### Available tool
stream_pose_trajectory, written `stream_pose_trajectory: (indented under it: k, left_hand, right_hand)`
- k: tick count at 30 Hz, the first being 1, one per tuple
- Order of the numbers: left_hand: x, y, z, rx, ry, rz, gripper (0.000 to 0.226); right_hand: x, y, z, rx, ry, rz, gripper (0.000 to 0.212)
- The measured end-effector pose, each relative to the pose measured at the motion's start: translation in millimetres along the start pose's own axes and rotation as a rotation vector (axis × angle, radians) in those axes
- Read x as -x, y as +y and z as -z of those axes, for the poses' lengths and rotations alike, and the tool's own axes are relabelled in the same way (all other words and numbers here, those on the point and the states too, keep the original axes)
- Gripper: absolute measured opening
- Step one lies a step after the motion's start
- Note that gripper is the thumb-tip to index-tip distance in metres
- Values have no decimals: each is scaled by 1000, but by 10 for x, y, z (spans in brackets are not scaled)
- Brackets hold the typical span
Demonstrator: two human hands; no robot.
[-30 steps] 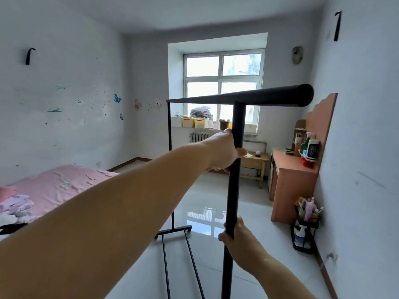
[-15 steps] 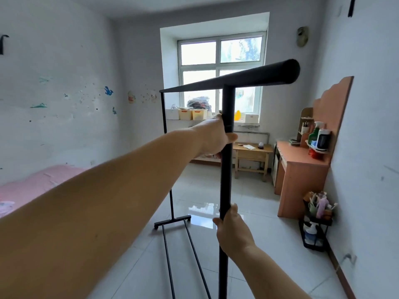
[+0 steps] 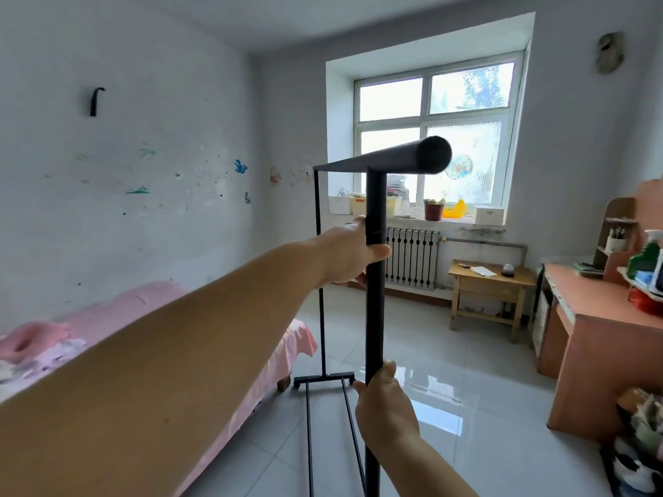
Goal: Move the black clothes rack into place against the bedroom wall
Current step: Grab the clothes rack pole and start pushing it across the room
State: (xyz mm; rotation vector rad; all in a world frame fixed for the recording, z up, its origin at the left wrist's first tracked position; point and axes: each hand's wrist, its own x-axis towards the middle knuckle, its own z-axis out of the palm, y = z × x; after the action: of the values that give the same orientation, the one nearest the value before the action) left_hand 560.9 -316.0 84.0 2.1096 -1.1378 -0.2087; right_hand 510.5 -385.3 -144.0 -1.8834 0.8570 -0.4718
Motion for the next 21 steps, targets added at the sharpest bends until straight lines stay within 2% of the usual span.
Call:
stream_pose_trajectory:
  k: [2, 3, 8, 9, 11, 13, 14, 16, 18, 21]
  left_hand:
    - [-28, -34, -27, 10, -6, 13, 36]
    - [-368, -181, 63, 8, 18, 28, 38]
    - [-742, -383, 119, 6, 17, 35, 35]
    - [-819, -425, 125, 3, 31, 26, 35]
    - [-1036, -537, 157, -1, 31, 12, 36]
    - [-1221, -616, 186, -7, 43, -6, 39]
    - [-1319, -662, 194, -21, 41, -14, 40]
    - [-1556, -758, 224, -24, 33, -25, 39]
    - [-1786, -833, 260, -8, 31, -39, 38]
    - [-2132, -949, 293, -48, 28, -53, 41]
  right_hand:
    - [-32, -26, 31, -59, -39, -35, 42]
    - [-428, -141, -138, -75, -19, -3, 45]
    - [-834, -150, -281, -92, -29, 12, 47]
    - [-903, -170, -297, -90, -42, 5, 45]
    - [-1120, -250, -326, 59, 4, 57, 37]
    - [-1305, -310, -359, 194, 56, 107, 38]
    - [-1378, -319, -387, 205, 58, 103, 35]
    - [-1599, -374, -423, 71, 5, 26, 16]
    - [-1840, -452, -468, -62, -30, -25, 36]
    - [-2189, -511, -501, -42, 3, -22, 38]
